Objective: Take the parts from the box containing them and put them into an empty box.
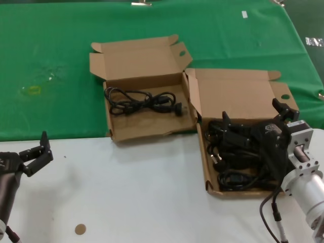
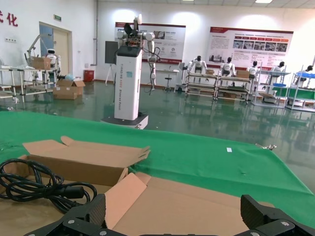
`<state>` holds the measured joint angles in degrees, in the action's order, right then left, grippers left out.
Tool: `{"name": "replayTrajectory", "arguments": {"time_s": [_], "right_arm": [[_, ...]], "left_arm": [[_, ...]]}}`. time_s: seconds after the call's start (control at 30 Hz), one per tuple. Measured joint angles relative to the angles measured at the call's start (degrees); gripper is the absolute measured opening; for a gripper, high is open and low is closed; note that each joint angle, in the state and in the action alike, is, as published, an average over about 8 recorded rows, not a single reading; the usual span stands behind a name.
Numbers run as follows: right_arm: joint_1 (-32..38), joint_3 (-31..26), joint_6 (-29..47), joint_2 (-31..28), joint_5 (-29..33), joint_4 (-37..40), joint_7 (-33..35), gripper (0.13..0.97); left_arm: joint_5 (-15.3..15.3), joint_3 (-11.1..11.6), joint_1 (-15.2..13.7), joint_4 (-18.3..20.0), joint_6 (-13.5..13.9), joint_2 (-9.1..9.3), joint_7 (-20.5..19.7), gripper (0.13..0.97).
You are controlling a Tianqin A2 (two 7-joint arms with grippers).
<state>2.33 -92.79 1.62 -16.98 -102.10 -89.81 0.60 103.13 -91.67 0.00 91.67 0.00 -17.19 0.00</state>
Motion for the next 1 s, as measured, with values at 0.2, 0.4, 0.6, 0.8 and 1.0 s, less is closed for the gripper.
{"name": "replayTrajectory", "arguments": {"time_s": [0.2, 0.4, 0.6, 0.8, 1.0], "right_arm": [[0.0, 0.0, 0.0, 0.0, 0.0, 0.0, 0.0, 0.966], [0.0, 0.0, 0.0, 0.0, 0.0, 0.0, 0.0, 0.966], [0.0, 0.0, 0.0, 0.0, 0.0, 0.0, 0.0, 0.966], [0.0, 0.0, 0.0, 0.0, 0.0, 0.0, 0.0, 0.966], [0.0, 0.0, 0.0, 0.0, 0.0, 0.0, 0.0, 0.966]], "left_arm": [[0.0, 0.0, 0.0, 0.0, 0.0, 0.0, 0.0, 0.966], [0.0, 0.0, 0.0, 0.0, 0.0, 0.0, 0.0, 0.966], [0.0, 0.0, 0.0, 0.0, 0.0, 0.0, 0.0, 0.966], [0.0, 0.0, 0.0, 0.0, 0.0, 0.0, 0.0, 0.966], [0.0, 0.0, 0.0, 0.0, 0.0, 0.0, 0.0, 0.966]]}}
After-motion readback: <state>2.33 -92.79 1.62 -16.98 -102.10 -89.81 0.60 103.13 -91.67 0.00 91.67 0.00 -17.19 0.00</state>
